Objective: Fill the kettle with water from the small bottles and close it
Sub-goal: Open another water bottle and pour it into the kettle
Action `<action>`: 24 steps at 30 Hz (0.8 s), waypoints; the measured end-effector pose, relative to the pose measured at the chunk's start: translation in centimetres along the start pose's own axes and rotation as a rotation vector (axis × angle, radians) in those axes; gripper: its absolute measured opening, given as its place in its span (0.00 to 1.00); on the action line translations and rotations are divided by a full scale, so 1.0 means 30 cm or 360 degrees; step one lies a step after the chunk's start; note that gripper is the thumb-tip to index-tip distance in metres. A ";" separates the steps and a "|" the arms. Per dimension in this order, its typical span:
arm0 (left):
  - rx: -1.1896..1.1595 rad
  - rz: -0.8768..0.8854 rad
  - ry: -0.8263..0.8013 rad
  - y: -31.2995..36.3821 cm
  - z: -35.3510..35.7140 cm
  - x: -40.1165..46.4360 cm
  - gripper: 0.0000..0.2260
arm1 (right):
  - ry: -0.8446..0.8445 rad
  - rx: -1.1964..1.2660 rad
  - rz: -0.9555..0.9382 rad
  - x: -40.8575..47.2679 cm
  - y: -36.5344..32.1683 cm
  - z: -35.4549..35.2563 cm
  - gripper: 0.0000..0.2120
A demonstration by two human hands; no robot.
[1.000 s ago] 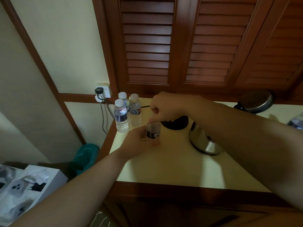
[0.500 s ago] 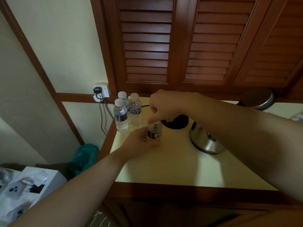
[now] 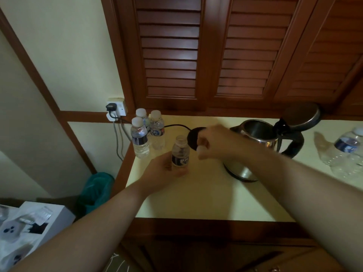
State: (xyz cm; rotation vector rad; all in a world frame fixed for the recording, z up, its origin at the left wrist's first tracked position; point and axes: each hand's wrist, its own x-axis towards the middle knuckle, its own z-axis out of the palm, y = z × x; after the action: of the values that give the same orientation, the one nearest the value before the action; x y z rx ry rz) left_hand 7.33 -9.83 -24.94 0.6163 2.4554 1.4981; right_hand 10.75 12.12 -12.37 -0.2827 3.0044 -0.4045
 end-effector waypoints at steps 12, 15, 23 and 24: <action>0.0132 0.0113 0.0202 0.015 0.036 -0.010 0.25 | 0.0285 0.0323 0.0047 -0.200 0.123 0.379 0.29; 0.0181 0.0154 0.0232 0.052 0.048 -0.001 0.22 | 0.0468 0.0451 0.0082 -0.281 0.172 0.392 0.21; 0.0262 0.0245 0.0190 0.195 0.081 0.096 0.23 | 0.0792 0.0412 0.0363 -0.510 0.427 0.403 0.05; 0.0288 0.0265 0.0191 0.214 0.084 0.112 0.23 | 0.0784 0.0349 0.0439 -0.526 0.466 0.400 0.07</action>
State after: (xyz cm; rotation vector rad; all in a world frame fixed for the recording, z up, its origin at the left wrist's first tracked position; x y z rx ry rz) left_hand 6.86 -3.76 -20.30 0.8038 2.7135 1.4173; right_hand 25.24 25.42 -26.55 0.2912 3.3478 -0.8768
